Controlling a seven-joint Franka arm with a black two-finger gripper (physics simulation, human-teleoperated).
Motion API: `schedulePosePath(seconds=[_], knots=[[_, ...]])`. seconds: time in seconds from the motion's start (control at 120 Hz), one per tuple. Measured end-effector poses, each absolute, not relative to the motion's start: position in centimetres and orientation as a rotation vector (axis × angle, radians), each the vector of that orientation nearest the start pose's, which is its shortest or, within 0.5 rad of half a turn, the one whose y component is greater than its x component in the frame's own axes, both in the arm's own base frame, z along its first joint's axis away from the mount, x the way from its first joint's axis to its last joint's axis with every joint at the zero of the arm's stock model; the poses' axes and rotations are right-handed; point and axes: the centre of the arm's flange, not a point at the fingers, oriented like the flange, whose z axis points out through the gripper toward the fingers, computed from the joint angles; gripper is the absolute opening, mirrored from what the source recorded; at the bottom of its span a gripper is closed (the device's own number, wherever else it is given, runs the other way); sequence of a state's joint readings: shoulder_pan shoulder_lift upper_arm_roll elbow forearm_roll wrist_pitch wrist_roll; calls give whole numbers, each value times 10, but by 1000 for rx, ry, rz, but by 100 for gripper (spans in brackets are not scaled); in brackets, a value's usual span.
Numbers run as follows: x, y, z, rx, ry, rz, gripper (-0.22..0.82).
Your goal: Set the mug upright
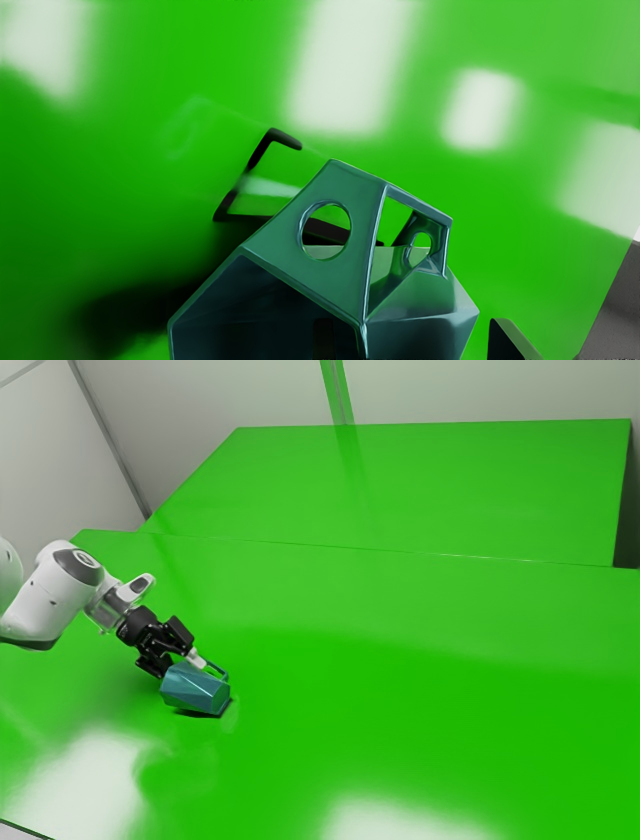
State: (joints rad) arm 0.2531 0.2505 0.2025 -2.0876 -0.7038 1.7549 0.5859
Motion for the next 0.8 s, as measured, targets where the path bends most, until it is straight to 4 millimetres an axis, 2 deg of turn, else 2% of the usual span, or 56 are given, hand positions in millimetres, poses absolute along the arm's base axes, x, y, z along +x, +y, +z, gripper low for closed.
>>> schedulePosePath(seconds=[0.125, 0.283, 0.567, 0.8], knots=[[493, 178, 289, 2336, 242, -212, 5], [493, 176, 290, 2329, 219, -203, -6], [498, 162, 306, 2314, 152, -177, -17], [506, 132, 342, 2334, 47, -133, -18]])
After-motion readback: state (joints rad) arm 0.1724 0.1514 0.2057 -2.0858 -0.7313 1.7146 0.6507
